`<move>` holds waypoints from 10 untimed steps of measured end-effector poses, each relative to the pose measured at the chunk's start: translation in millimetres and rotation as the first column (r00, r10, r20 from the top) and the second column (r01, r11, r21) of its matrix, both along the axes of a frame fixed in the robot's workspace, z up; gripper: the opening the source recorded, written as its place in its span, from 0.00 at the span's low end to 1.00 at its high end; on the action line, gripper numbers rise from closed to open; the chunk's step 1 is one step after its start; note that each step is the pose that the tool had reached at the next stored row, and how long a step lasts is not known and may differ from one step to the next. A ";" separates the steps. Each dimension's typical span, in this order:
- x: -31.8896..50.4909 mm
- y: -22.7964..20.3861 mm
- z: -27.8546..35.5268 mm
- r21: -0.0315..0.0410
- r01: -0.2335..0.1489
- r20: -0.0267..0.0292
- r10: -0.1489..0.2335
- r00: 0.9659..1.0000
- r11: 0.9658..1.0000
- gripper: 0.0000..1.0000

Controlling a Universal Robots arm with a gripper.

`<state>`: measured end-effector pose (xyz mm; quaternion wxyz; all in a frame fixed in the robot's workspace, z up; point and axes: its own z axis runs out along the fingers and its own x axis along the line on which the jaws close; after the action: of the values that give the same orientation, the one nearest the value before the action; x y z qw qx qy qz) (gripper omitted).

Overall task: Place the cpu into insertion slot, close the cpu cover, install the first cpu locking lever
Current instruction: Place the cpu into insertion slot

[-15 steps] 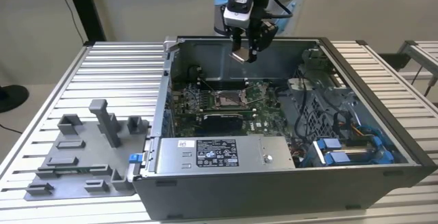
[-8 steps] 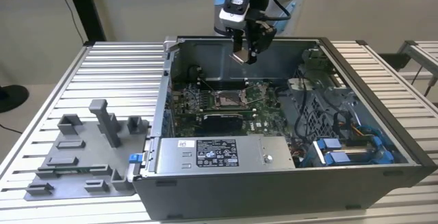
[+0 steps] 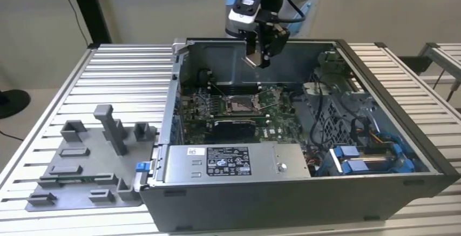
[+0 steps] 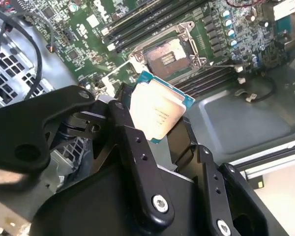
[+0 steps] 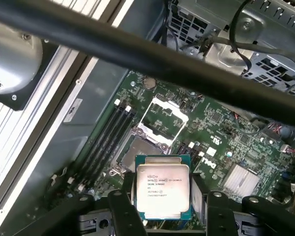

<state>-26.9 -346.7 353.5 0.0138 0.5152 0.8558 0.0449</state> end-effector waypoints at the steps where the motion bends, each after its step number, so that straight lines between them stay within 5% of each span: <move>1: 0.0 0.0 -0.3 0.001 0.015 0.000 -0.015 1.000 1.000 0.00; 5: 0.0 0.0 -1.4 0.003 0.068 0.000 -0.068 0.998 0.998 0.00; 10: 0.0 0.0 -5.6 0.003 0.141 0.000 -0.141 0.990 0.990 0.00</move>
<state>-26.9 -346.6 347.9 0.0161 0.5742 0.8173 0.0451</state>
